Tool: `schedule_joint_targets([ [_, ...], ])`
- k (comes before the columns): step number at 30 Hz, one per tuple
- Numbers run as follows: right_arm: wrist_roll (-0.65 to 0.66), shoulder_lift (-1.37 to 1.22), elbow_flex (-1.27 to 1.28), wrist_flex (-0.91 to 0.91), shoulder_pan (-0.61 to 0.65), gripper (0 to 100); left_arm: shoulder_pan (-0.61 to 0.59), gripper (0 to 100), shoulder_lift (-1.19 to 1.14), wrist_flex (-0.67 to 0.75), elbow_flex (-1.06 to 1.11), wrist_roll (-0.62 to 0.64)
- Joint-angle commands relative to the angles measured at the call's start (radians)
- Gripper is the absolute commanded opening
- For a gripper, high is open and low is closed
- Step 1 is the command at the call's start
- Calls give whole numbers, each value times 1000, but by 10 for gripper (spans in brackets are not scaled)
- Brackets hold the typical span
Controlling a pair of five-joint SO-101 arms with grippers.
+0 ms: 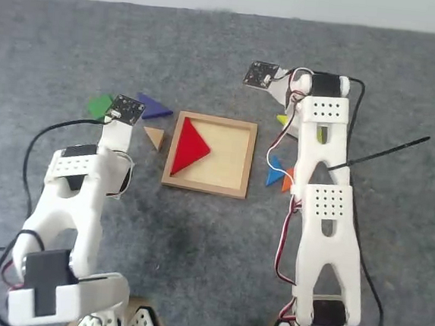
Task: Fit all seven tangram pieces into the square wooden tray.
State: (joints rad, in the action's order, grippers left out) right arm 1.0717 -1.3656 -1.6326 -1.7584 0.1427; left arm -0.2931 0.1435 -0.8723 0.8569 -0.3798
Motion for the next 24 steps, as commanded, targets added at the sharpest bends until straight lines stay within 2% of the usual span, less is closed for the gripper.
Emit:
schedule_joint_targets([
  [1,-172,93,-52,-39,30,195,-3,14,49,14,-4,-9],
  [3,-249,128,-52,-39,42,196,-3,14,49,14,-4,-9],
  [5,-272,150,-52,-38,44,198,-3,14,49,14,-4,-9],
  [7,-236,156,-51,-38,35,207,-3,14,49,14,-4,-9],
  [11,-203,157,44,-36,-8,299,-3,14,49,14,-4,-9],
  [18,-176,153,186,42,-85,288,-3,14,49,14,-4,-9],
  [24,-173,151,279,145,-96,288,-3,14,49,14,-4,-9],
])
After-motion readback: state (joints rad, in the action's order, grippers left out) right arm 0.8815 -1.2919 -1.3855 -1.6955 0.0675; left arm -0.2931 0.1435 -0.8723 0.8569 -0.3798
